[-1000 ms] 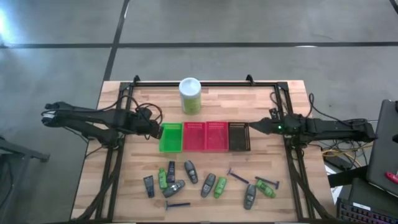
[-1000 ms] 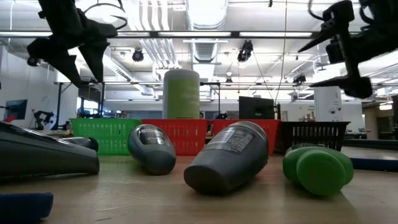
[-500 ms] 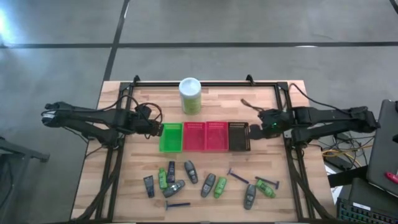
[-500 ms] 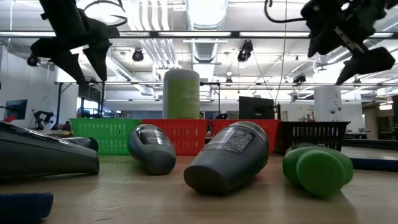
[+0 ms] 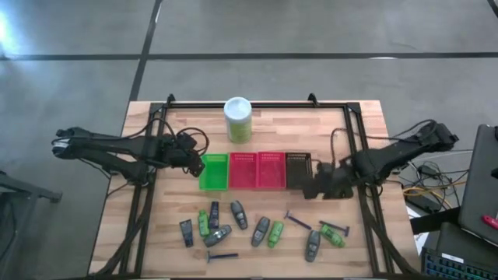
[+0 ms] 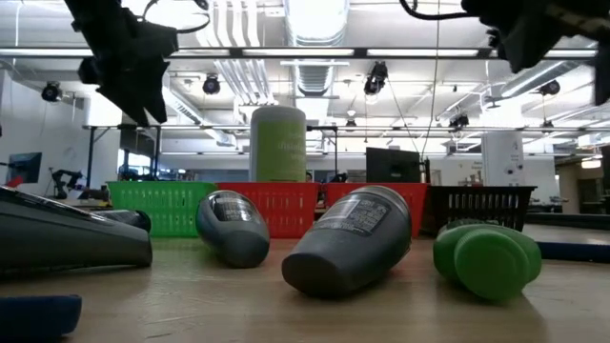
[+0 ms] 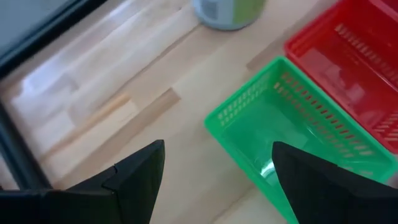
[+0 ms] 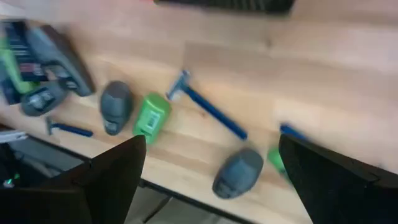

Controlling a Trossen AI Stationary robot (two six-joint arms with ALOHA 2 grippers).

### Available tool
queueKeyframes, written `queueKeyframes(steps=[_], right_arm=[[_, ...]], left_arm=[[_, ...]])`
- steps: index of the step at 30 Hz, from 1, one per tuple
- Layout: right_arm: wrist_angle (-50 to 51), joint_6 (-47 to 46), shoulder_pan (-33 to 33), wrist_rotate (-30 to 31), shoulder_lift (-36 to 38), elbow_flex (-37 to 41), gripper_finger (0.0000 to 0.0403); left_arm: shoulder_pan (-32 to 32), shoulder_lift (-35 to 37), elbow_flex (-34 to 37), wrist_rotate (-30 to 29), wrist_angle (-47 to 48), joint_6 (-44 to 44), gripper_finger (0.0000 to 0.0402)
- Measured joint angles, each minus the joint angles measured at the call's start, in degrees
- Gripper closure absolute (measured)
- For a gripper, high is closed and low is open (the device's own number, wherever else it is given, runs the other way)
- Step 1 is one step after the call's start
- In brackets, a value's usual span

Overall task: Pick & Place Travel size toiletries
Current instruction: Put the gray deodorant into the green bin

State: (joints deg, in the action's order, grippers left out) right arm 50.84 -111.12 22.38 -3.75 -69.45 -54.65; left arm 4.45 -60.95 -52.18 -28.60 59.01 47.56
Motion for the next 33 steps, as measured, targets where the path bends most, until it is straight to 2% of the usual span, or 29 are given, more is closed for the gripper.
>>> queueKeyframes(steps=[3,12,23,33], right_arm=[[-0.09,-7.82,4.73,-0.22,-4.76,-1.87,0.0039],[-0.50,-22.06,14.38,-8.27,-18.57,-8.57,0.0039],[-1.08,-23.50,15.36,-8.15,-28.93,-12.50,0.0039],[-4.91,-25.43,15.99,-8.29,-32.78,-11.72,0.0040]], left_arm=[[0.00,0.01,0.00,0.00,-1.25,-3.43,0.0101],[-0.02,0.13,0.71,0.02,-1.68,-9.38,0.0101],[-0.05,0.13,1.75,0.66,-2.04,-11.72,0.0101],[-0.05,0.13,1.75,1.03,-2.04,-14.27,0.0101]])
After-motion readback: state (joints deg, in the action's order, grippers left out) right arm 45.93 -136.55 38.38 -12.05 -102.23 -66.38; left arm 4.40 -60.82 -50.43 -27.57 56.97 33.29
